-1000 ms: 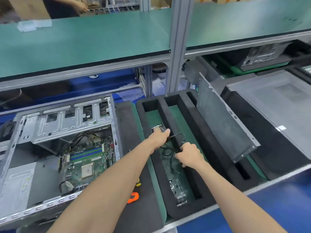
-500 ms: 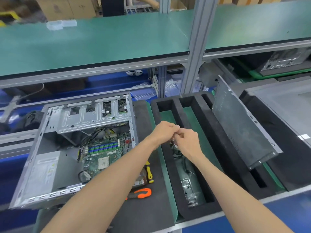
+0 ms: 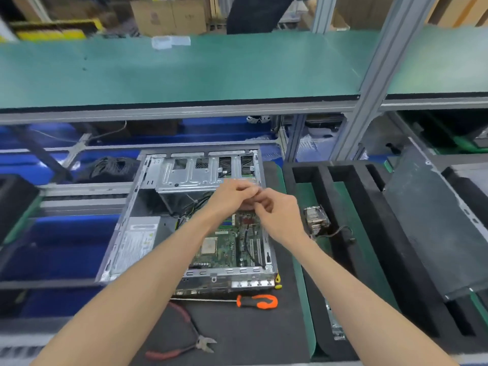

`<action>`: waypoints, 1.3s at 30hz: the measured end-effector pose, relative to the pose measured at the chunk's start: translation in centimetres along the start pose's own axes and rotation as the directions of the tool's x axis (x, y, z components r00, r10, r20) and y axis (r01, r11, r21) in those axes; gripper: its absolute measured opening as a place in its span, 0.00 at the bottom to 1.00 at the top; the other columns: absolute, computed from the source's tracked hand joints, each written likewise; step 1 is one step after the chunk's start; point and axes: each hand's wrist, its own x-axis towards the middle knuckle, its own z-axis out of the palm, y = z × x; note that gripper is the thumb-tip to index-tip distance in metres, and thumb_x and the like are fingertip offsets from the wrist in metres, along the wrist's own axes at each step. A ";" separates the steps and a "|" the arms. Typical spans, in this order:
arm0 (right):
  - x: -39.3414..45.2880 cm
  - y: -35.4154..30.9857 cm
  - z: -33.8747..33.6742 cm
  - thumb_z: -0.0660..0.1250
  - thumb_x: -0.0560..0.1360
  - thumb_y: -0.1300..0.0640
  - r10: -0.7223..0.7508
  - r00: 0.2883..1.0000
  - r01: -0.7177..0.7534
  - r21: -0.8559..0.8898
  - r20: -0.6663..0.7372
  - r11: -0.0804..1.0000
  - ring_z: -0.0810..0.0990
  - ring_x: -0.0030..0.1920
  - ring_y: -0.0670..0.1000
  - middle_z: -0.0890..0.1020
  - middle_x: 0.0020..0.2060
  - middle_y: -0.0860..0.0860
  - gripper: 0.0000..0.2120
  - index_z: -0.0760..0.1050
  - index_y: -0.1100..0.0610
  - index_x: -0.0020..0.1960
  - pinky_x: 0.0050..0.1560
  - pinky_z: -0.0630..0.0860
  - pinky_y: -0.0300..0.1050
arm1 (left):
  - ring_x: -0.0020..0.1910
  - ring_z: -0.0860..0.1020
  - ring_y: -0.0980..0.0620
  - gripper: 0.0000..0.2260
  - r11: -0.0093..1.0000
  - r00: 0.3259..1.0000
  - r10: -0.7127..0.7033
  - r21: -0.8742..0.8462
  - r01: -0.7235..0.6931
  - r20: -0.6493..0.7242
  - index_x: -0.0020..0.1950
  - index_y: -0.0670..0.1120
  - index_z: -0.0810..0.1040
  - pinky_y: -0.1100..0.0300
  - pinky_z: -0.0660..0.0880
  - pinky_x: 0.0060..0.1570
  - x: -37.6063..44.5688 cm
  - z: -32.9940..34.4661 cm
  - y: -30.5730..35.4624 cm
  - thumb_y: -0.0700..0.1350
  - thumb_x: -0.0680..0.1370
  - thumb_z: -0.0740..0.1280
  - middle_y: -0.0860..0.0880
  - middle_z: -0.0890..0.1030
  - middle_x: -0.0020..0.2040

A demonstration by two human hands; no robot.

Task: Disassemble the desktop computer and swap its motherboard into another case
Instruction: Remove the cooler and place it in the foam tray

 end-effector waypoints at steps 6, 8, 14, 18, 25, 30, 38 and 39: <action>0.0 -1.9 2.8 0.63 0.76 0.61 -0.134 0.914 0.286 -0.373 0.383 0.882 0.78 0.47 0.56 0.81 0.45 0.51 0.09 0.80 0.54 0.52 0.55 0.73 0.52 | 0.40 0.84 0.53 0.04 0.929 0.985 -0.091 0.343 0.136 -0.145 0.46 0.48 0.86 0.64 0.80 0.44 -2.1 -5.3 -4.2 0.42 0.77 0.71 0.51 0.86 0.38; 0.0 -2.5 4.0 0.62 0.76 0.62 -0.080 0.855 0.358 -0.471 0.513 0.806 0.78 0.50 0.59 0.80 0.49 0.54 0.09 0.78 0.55 0.53 0.50 0.74 0.50 | 0.37 0.81 0.58 0.03 0.827 0.985 -0.114 0.537 0.166 -0.128 0.45 0.50 0.86 0.72 0.75 0.39 -2.7 -6.3 -5.6 0.42 0.76 0.73 0.54 0.85 0.38; 0.6 -3.1 7.1 0.64 0.78 0.62 0.067 0.796 0.334 -0.528 0.602 0.781 0.79 0.50 0.62 0.78 0.53 0.58 0.08 0.76 0.59 0.57 0.47 0.77 0.53 | 0.57 0.80 0.48 0.16 0.530 0.976 -0.218 0.838 0.126 -0.009 0.61 0.47 0.82 0.57 0.76 0.56 -2.6 -6.6 -8.5 0.35 0.75 0.70 0.46 0.83 0.58; 0.8 -2.7 9.1 0.67 0.78 0.58 0.160 0.756 0.263 -0.519 0.634 0.814 0.79 0.51 0.62 0.77 0.53 0.60 0.08 0.73 0.62 0.54 0.49 0.78 0.54 | 0.58 0.79 0.44 0.19 0.416 0.965 -0.257 0.907 0.071 0.043 0.63 0.47 0.79 0.58 0.73 0.48 -2.3 -6.5 -9.5 0.35 0.74 0.67 0.44 0.82 0.57; 1.6 -1.8 11.8 0.70 0.77 0.49 0.259 0.690 0.303 -0.595 0.676 0.745 0.79 0.52 0.60 0.79 0.54 0.59 0.19 0.74 0.62 0.59 0.44 0.72 0.50 | 0.59 0.78 0.43 0.19 0.451 0.961 -0.270 0.890 0.069 0.062 0.63 0.46 0.79 0.55 0.75 0.52 -1.6 -6.8 -11.0 0.35 0.73 0.69 0.44 0.81 0.59; 2.0 -0.9 13.1 0.70 0.73 0.38 0.307 0.655 0.353 -0.639 0.690 0.683 0.78 0.49 0.59 0.80 0.53 0.56 0.26 0.75 0.58 0.58 0.47 0.73 0.50 | 0.60 0.77 0.44 0.23 0.509 0.961 -0.271 0.855 0.101 0.047 0.64 0.48 0.80 0.58 0.74 0.53 -1.5 -7.3 -11.8 0.33 0.71 0.71 0.45 0.80 0.60; 2.1 -0.3 13.9 0.71 0.71 0.36 0.338 0.655 0.310 -0.648 0.676 0.696 0.78 0.55 0.60 0.79 0.56 0.56 0.30 0.73 0.55 0.63 0.58 0.73 0.56 | 0.56 0.78 0.45 0.24 0.530 0.962 -0.269 0.841 0.113 0.040 0.63 0.49 0.80 0.59 0.72 0.46 -1.5 -7.4 -12.0 0.33 0.70 0.71 0.45 0.80 0.59; 2.0 -0.3 13.9 0.71 0.71 0.35 0.340 0.654 0.310 -0.649 0.676 0.695 0.78 0.56 0.60 0.79 0.56 0.56 0.30 0.73 0.55 0.63 0.59 0.73 0.56 | 0.57 0.78 0.45 0.24 0.528 0.962 -0.270 0.841 0.115 0.039 0.64 0.49 0.80 0.58 0.72 0.46 -1.4 -7.4 -12.0 0.33 0.70 0.71 0.45 0.80 0.59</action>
